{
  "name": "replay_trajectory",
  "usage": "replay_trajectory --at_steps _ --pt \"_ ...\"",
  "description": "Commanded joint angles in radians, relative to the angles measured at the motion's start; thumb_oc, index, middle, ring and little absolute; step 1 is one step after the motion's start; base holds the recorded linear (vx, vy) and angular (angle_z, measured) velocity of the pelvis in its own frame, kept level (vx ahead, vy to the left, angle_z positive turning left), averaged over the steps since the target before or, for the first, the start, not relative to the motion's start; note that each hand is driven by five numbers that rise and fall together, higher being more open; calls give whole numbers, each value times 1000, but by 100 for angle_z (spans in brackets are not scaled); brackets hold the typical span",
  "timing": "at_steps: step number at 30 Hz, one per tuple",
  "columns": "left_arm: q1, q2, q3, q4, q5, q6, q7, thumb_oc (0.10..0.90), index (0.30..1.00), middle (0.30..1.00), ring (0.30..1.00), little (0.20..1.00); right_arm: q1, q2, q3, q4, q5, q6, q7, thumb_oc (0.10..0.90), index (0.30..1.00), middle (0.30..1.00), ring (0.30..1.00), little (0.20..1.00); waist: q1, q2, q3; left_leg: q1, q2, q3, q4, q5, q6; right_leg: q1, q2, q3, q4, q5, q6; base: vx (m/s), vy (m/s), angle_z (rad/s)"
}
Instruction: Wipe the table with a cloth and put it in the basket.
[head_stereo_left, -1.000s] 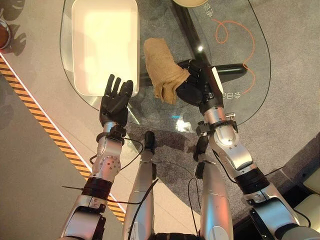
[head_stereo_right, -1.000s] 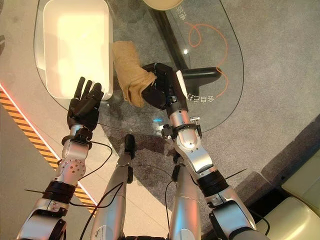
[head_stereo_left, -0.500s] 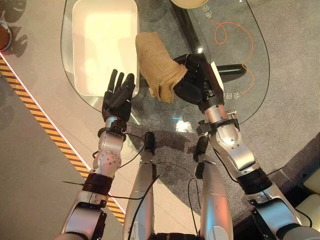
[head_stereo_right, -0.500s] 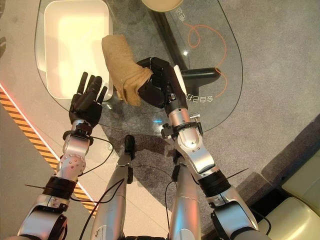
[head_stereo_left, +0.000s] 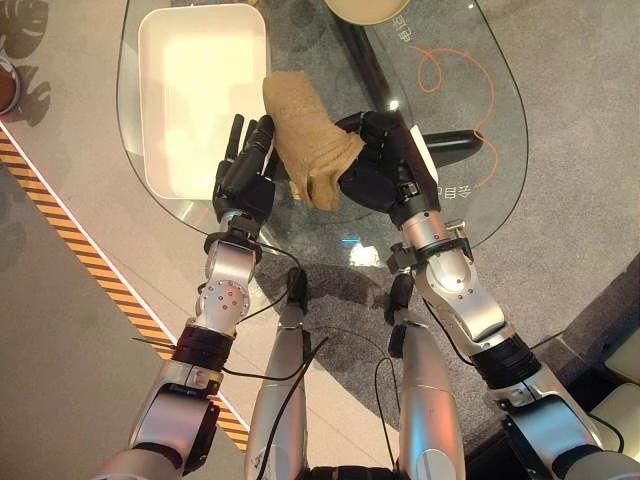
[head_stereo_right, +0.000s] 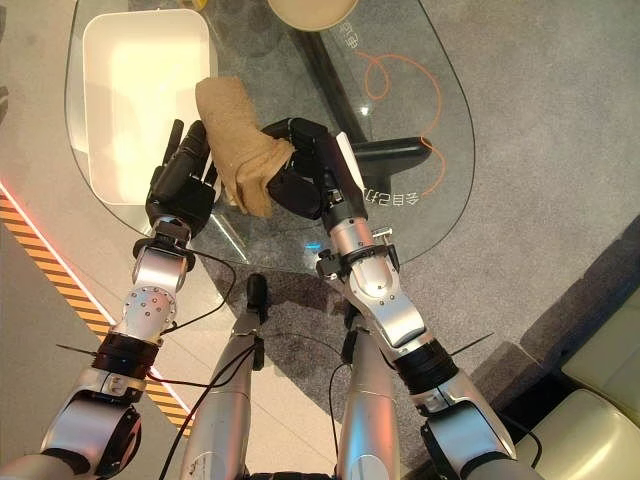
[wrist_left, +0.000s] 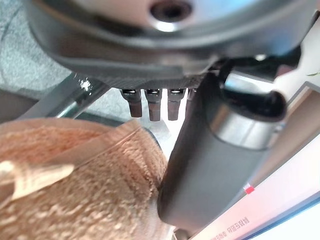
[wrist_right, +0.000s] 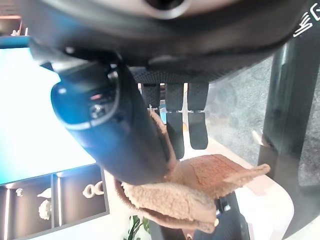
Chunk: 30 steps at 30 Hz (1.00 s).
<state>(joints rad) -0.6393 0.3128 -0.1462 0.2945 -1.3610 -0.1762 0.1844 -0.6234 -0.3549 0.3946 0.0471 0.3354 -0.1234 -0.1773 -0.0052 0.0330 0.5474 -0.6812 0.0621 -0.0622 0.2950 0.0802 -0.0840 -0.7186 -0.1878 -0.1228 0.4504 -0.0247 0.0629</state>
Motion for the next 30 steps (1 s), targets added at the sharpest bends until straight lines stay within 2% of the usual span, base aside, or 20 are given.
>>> replay_trajectory --at_steps 1,13,19,30 --pt "-140 1 13 -68 11 -35 -36 800 900 900 900 900 -161 69 -18 -270 36 -176 66 100 300 300 300 200 3 -14 -27 19 -42 91 32 -41 69 66 48 23 -85 32 1 0 0 0" --pt "-191 17 -12 -24 86 -37 19 800 900 900 900 900 -192 71 19 -277 66 -161 118 100 300 300 300 200 1 -11 -27 21 -46 89 27 -38 68 67 48 23 -89 33 3 0 0 0" --pt "-208 22 -21 -20 77 -47 -35 800 900 900 900 900 -195 65 31 -266 62 -137 120 100 300 300 300 200 -2 -12 -27 23 -45 90 24 -37 66 68 47 22 -91 34 4 0 0 0" --pt "-211 27 -22 -53 104 -56 -110 800 900 900 900 900 -186 66 8 -256 19 -157 54 100 300 300 300 200 -6 -8 -27 29 -43 92 21 -39 65 69 45 27 -94 36 2 0 0 0"
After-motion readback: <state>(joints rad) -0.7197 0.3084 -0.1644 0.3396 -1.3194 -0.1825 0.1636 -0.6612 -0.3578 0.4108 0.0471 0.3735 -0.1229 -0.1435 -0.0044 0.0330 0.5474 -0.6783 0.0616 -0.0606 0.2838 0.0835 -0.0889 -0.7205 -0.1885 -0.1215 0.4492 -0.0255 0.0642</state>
